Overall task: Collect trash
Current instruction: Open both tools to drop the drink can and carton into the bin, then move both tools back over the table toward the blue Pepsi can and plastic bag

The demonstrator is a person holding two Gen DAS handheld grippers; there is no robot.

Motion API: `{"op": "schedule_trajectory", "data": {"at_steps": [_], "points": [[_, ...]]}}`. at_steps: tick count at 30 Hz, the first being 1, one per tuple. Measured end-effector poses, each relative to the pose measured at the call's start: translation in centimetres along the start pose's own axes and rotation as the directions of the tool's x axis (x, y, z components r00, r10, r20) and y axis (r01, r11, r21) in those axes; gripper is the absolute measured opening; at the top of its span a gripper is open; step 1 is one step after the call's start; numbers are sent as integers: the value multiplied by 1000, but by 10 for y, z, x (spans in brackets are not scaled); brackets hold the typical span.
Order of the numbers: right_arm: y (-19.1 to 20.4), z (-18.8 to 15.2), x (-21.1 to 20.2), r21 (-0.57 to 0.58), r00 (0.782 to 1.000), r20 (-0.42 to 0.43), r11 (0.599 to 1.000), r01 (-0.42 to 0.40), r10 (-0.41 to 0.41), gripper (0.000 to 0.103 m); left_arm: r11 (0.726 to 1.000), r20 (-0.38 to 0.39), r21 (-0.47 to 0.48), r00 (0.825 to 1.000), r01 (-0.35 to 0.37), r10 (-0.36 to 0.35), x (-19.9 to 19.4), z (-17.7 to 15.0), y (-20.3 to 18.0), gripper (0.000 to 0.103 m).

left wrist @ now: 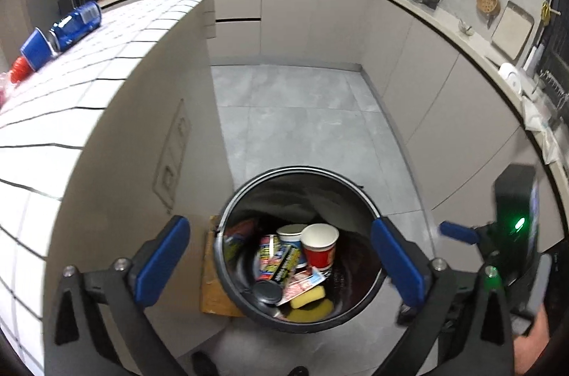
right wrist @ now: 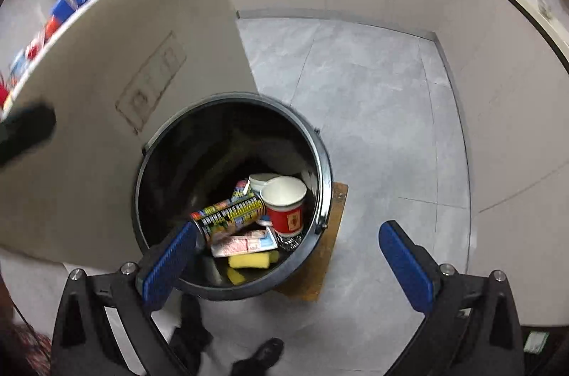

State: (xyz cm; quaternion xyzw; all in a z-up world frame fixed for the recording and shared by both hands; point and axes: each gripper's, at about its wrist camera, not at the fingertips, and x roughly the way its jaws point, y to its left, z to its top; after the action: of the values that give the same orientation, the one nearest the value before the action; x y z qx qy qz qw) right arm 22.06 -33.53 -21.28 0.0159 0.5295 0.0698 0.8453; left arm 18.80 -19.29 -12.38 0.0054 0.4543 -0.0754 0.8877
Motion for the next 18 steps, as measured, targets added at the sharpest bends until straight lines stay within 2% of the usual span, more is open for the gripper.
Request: {"op": "schedule_trajectory", "data": {"at_steps": [5,8,12,16,18], "points": [[8,14,-20,30,997,13,996,80,-80,103,1000,-1,-8,1000,-10,10,-10,4,5,103],[11,22,-36,62,995,52,995,77,-81,103,1000,20,2,1000,-8,8,-23,6,7,103],[15,36,-55,82,990,117,995,64,-73,103,1000,89,0,996,-3,3,-48,12,18,103],[32,55,-64,89,989,133,995,47,-59,103,998,149,-37,988,-44,49,-67,19,48,103],[47,65,-69,78,988,147,996,45,-56,103,995,169,-57,981,-87,96,-74,21,68,103]]}}
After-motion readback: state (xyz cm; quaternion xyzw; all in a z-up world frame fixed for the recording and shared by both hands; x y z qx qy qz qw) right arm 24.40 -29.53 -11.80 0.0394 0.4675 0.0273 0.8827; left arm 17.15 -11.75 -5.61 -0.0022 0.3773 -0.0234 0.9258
